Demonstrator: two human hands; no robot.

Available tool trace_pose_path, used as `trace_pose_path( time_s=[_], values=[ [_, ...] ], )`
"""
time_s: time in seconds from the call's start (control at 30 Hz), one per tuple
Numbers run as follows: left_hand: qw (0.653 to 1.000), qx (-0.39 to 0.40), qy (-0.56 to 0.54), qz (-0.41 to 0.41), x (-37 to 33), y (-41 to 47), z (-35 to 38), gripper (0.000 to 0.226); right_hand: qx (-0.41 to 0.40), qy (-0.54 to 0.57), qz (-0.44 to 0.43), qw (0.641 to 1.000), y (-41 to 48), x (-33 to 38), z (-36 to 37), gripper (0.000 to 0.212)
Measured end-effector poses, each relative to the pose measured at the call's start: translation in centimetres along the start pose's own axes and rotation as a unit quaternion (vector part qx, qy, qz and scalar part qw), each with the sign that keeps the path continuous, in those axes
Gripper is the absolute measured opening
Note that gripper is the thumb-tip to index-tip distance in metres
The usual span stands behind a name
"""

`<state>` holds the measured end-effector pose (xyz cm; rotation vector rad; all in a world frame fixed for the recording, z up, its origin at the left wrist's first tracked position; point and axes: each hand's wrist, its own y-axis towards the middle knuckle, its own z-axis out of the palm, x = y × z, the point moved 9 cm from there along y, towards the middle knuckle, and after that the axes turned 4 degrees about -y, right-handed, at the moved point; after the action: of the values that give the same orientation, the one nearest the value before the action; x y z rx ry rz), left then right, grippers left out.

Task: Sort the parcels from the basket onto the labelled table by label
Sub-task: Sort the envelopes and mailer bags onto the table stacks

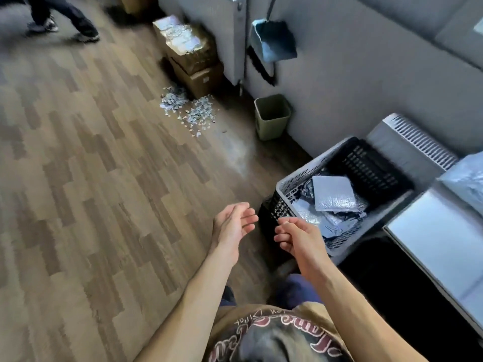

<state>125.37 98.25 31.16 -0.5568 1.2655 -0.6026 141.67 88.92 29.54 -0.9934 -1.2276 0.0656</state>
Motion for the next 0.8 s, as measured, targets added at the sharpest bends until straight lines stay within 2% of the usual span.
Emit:
trace_pose_path(
  time_s=[0.17, 0.4, 0.57, 0.7, 0.8],
  values=[
    [0.99, 0.1, 0.087, -0.044, 0.0, 4.4, 7.4, 0.015, -0.083, 0.086, 0.004, 0.993, 4.7, 2.4, -3.2, 0.018],
    [0.949, 0.164, 0.268, -0.041, -3.6, 10.3, 17.5, 0.016, -0.152, 0.219, 0.041, 0.963, 13.0, 6.1, -7.0, 0.016],
    [0.927, 0.191, 0.32, -0.037, -5.6, 13.5, 24.5, 0.018, -0.171, 0.261, 0.03, 0.95, 17.1, 10.0, -9.7, 0.019],
    [0.889, 0.239, 0.387, -0.053, -4.5, 15.5, 30.5, 0.019, -0.218, 0.316, 0.034, 0.923, 18.8, 10.0, -13.7, 0.02],
    [0.85, 0.268, 0.447, -0.073, -2.9, 17.0, 34.3, 0.019, -0.273, 0.374, 0.061, 0.884, 19.9, 8.0, -16.4, 0.02]
  ],
)
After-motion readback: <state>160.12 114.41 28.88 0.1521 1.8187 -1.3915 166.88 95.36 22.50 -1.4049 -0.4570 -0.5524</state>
